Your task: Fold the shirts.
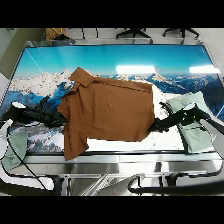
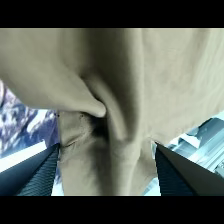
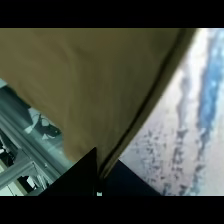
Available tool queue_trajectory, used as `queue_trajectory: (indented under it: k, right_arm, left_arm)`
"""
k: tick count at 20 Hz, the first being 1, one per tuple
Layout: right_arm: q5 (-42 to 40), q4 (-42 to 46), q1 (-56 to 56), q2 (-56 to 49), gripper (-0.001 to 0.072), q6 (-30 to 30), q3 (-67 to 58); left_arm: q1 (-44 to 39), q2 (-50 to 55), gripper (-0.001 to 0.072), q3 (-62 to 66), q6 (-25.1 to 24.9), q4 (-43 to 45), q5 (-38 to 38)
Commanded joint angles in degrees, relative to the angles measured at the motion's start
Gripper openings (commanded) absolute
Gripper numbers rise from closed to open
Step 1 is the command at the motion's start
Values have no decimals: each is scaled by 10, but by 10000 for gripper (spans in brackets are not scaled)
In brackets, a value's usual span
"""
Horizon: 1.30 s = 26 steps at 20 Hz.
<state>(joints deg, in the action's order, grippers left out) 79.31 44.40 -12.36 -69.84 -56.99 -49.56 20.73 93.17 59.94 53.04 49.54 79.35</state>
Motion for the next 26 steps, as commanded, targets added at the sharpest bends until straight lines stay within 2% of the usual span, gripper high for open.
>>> queue_trajectory:
  k: [1, 7, 11, 17, 20, 23, 24, 25, 26]
  right_arm:
    - [17, 2, -32, 53, 18, -17, 2]
    - [13, 10, -143, 80, 19, -27, 2]
    - [2, 10, -144, 80, 18, -29, 2]
    - [7, 3, -144, 80, 18, -28, 2]
    - [7, 7, -144, 80, 18, -28, 2]
    - [4, 16, -146, 80, 18, -28, 2]
    - [0, 15, -146, 80, 18, -28, 2]
    - [0, 15, -146, 80, 19, -28, 2]
    - [0, 15, -146, 80, 18, -28, 2]
  left_arm:
    - [0, 0, 658, 0, 0, 0, 17]
    - [-1, 0, 657, 0, 4, 3, 40]
    - [-1, 0, 657, -35, 9, 3, 42]
    - [-1, -1, 657, -88, -3, 5, -5]
    - [4, -1, 657, -47, -1, 4, 48]
    - [15, -1, 656, 12, 32, 5, 119]
    - [18, -1, 630, 28, 41, 5, 137]
    - [23, -1, 512, 39, 42, 5, 148]
    - [27, -1, 471, 45, 43, 4, 147]
